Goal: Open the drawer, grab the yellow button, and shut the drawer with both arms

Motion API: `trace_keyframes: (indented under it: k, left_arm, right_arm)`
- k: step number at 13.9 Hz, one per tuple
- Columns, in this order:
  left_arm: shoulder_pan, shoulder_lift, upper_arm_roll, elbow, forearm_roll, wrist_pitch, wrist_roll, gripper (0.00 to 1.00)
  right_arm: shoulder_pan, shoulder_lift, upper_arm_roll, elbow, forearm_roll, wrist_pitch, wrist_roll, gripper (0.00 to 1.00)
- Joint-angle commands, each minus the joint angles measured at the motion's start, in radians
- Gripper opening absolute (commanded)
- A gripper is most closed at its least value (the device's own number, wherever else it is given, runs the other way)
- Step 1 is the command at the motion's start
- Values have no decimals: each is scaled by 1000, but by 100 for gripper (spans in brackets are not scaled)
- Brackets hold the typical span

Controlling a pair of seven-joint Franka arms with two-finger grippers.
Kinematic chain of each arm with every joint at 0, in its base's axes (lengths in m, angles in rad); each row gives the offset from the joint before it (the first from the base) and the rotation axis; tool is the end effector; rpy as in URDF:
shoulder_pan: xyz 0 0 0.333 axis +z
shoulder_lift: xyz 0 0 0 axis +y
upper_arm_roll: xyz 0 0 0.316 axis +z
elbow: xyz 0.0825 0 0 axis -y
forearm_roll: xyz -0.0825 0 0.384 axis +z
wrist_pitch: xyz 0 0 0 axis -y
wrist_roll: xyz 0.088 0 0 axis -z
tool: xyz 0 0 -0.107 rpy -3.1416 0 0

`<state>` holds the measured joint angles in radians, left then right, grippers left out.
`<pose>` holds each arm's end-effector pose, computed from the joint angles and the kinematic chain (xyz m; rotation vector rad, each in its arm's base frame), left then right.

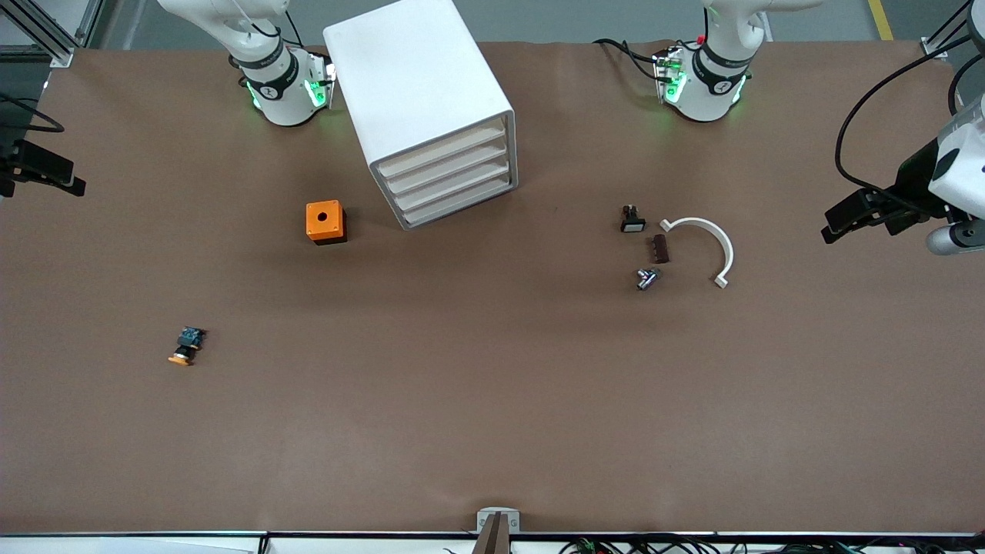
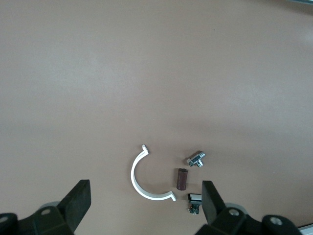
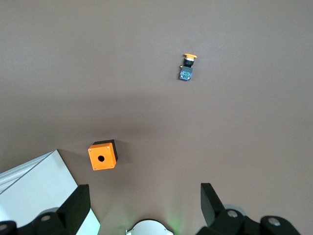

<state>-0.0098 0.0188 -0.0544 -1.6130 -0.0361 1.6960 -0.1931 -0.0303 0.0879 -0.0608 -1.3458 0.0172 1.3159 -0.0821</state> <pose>0.5700 -0.0398 0.6053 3.0886 0.2046 0.0913 0.5519 -0.0464 0.6582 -3.1147 0.0089 0.1812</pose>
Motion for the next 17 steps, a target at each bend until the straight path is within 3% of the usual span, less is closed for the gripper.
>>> trace_keyframes:
  k: [1,17]
  left_arm:
    - [4,-14,-8,-4,22,4,21,100]
    - [11,16,-4,30,24,4,96,100]
  right_arm:
    - [3,-19,4,-3,0,-9,9,100]
    - [35,-20,4,0,-13,-15,18,100]
